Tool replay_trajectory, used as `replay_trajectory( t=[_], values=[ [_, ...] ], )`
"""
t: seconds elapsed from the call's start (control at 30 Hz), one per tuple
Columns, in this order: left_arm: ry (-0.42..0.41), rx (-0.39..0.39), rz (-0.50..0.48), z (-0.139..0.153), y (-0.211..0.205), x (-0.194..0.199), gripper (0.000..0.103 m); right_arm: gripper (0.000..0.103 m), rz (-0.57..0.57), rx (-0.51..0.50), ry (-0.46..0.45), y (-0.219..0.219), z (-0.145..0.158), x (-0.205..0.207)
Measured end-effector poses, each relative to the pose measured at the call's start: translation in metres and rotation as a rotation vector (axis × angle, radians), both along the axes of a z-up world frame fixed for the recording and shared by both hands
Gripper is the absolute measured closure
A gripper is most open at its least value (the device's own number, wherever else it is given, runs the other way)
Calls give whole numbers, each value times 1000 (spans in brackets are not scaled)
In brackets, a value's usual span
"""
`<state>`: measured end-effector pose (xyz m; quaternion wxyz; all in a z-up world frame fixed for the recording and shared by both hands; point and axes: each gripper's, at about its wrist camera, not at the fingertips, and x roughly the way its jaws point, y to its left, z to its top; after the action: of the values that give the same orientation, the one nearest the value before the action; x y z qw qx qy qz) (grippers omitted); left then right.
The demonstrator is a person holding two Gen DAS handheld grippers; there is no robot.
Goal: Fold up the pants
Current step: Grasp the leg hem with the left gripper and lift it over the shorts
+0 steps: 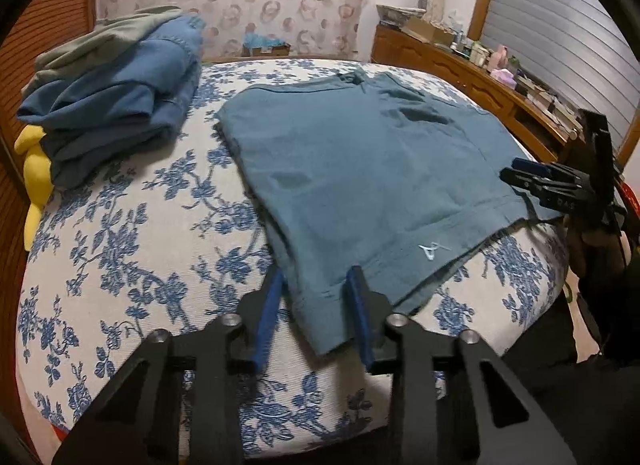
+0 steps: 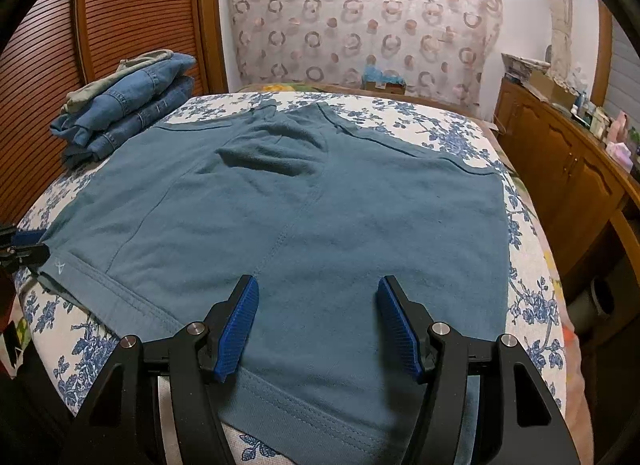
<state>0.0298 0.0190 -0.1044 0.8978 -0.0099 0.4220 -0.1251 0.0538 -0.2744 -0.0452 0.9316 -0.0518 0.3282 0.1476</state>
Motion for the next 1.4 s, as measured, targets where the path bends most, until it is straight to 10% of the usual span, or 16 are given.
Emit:
replay_trajectory(
  t=[0.2, 1.4],
  values=[
    [-12, 11, -3, 5, -5, 1, 91, 39, 0, 16, -5, -1, -1, 2],
    [-174, -13, -171, 77, -78, 50, 95, 35, -86, 56, -30, -14, -2, 3]
  ],
)
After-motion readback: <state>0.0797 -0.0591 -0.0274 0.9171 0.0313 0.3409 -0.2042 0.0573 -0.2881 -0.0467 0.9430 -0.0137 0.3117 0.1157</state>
